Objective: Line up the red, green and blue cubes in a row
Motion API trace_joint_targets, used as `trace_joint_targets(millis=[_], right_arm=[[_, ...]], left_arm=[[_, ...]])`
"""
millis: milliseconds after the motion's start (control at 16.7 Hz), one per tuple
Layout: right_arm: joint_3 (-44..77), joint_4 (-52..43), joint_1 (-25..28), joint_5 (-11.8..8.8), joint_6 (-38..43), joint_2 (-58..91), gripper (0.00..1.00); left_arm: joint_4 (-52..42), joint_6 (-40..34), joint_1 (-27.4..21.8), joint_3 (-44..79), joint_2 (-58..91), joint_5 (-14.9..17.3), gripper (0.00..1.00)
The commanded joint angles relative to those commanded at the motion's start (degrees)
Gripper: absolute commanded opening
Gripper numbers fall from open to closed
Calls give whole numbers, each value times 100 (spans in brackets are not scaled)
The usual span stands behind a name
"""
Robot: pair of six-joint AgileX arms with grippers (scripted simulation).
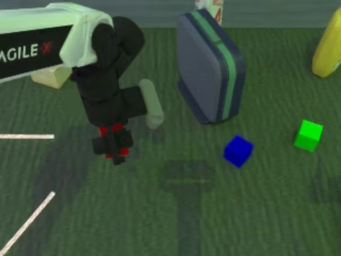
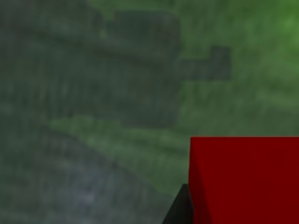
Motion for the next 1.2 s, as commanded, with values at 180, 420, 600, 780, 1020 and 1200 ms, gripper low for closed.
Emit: trace_joint_targets(millis=[180, 420, 600, 780, 1020, 1200], right_arm=[[0, 0, 0, 0, 0, 0, 100], [0, 0, 0, 0, 0, 0, 100], [0, 0, 0, 0, 0, 0, 100], [0, 0, 0, 0, 0, 0, 100], [0, 0, 0, 0, 0, 0, 100], [0, 0, 0, 0, 0, 0, 100]], left_arm=[[-28, 362, -575, -353, -351, 1, 0], [-28, 544, -871, -528, -555, -2, 0], [-5, 541, -846, -520, -523, -4, 0], [388, 511, -834, -740, -367, -4, 0], [1227, 530, -886, -1206, 1, 3, 0], [1428, 530, -894, -1326, 103, 2, 0]])
